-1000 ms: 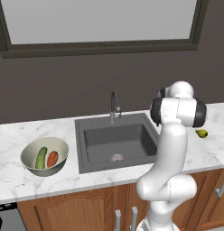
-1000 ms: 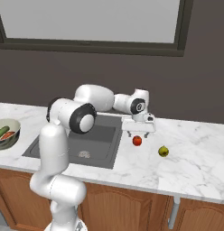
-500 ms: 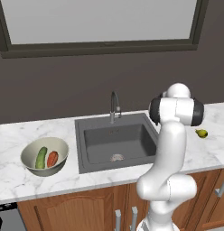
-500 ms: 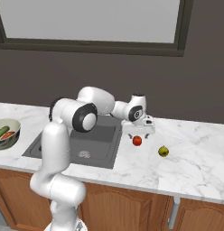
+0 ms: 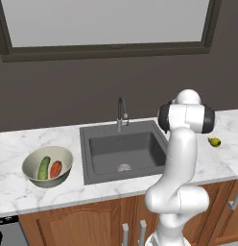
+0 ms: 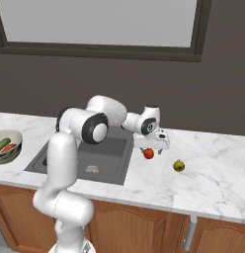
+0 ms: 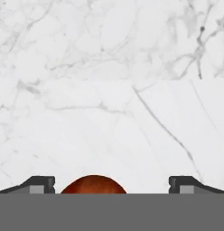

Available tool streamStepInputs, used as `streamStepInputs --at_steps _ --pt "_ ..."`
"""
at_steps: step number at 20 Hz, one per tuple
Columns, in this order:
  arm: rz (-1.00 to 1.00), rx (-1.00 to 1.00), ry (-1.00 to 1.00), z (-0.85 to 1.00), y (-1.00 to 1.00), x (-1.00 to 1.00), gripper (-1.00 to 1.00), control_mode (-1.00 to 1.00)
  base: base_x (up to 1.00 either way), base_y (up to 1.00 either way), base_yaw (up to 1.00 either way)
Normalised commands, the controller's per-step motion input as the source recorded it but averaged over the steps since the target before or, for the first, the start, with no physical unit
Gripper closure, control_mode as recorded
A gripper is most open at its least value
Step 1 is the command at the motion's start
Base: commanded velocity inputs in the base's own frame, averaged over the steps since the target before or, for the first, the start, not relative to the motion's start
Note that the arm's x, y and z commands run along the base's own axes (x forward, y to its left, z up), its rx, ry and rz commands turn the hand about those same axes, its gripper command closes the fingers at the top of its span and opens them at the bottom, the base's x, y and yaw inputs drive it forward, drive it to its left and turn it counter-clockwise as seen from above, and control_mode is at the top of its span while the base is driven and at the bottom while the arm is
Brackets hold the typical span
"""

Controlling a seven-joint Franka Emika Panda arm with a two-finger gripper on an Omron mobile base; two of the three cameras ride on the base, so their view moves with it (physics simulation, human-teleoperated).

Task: There is a mixed pile of frozen fruits and vegetables on the counter. Locate all the frozen vegetables and place the items in a bowl on the counter. Take all the frozen fruits and defrost them in a running sink.

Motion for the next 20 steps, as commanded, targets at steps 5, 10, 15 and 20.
streamStepInputs --at_steps 5,10,15,20 --pt "-0.30 0.00 0.01 -0.20 0.24 -0.14 -1.00 -1.00 0.00 0.00 0.00" --pt "-0.30 0.00 0.00 -0.06 0.30 -0.14 -1.00 -1.00 0.00 0.00 0.00" --pt "-0.32 0.00 0.02 -0.05 0.33 -0.10 -1.00 -1.00 0.00 0.00 0.00" --pt "-0.23 0.00 0.02 -0.03 0.29 -0.02 1.00 -1.00 0.00 0.00 0.00"
